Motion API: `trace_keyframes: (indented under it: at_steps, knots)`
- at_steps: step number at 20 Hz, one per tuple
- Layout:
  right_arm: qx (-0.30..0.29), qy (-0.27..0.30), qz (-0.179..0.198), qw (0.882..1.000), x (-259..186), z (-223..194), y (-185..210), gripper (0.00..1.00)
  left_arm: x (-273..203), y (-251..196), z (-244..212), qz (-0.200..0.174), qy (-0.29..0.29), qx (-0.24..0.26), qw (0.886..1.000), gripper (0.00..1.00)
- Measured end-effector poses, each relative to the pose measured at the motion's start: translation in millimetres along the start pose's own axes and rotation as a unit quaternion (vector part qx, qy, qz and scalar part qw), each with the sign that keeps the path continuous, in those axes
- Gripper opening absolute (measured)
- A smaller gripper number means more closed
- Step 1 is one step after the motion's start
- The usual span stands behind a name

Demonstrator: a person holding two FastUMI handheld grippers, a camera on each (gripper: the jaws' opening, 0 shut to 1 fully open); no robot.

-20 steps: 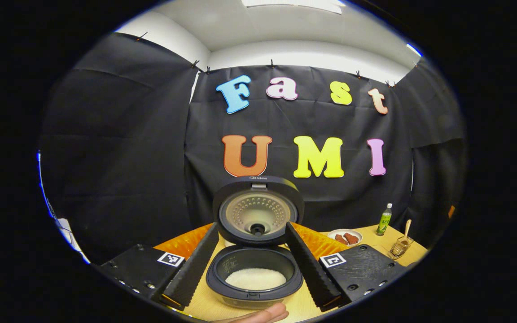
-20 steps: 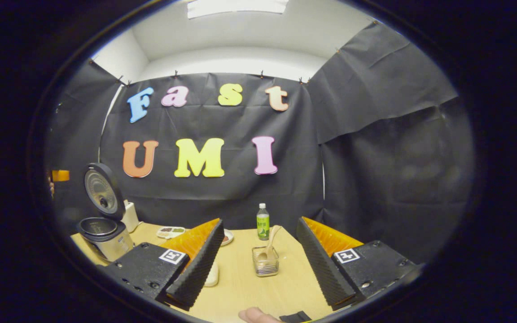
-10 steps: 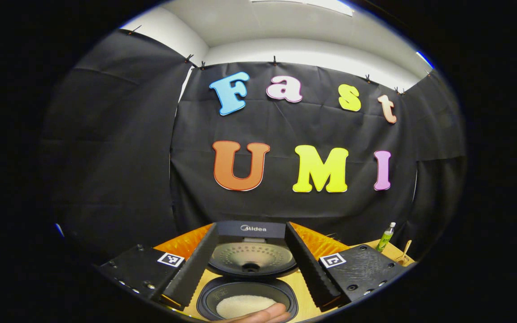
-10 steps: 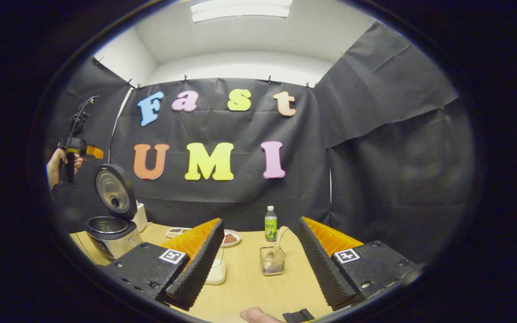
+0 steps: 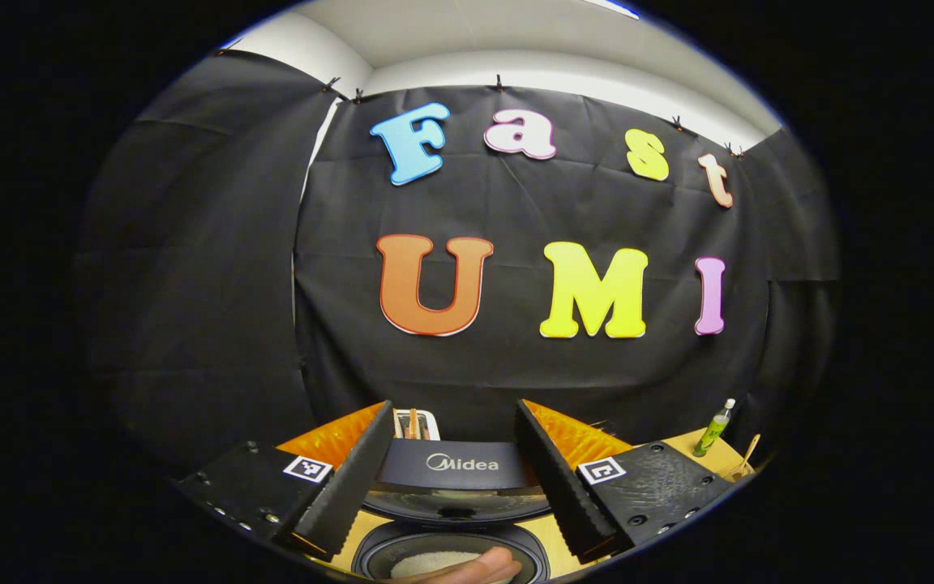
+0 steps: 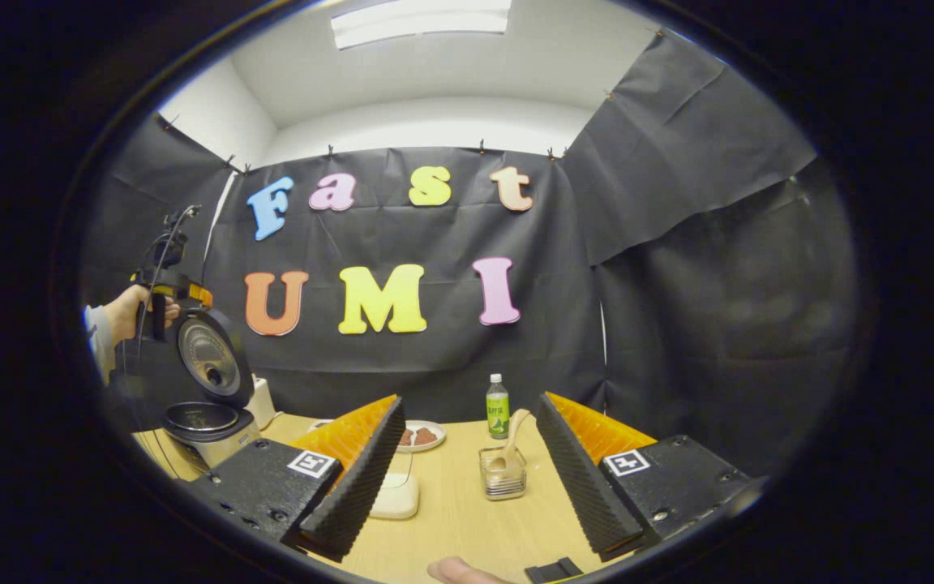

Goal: Close the left gripper, press the button to open the rice cooker; take a wooden spoon from the chopstick holder with the right hand, scoop a spoonful of rice and pour it into the rice cooker, then put the wooden spoon back into the chopstick holder.

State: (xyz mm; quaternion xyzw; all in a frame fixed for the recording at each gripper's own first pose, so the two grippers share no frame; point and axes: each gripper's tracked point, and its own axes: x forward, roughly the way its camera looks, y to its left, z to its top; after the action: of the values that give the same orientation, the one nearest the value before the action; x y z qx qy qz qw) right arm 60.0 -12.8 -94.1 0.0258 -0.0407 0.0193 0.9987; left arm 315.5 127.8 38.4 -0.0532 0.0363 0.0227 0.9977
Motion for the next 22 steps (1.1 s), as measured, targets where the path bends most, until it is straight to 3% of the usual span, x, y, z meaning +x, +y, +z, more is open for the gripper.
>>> trace_keyframes:
  at_steps: [3,12,22]
  knots:
    - [0.004,0.011,0.014,1.0,-0.4,-5.9,9.2,1.0,-0.5,2.8,-3.0,0.01,0.003,0.013,1.0,1.0]
    - [-0.005,0.009,0.024,1.0,-18.2,4.8,21.3,1.0,-45.9,1.2,-18.9,0.024,0.001,0.016,1.0,0.98]
    - [0.003,0.007,0.047,0.999,-50.0,20.0,49.4,1.0,-113.9,-7.2,-82.0,0.027,0.013,0.022,0.999,0.97]
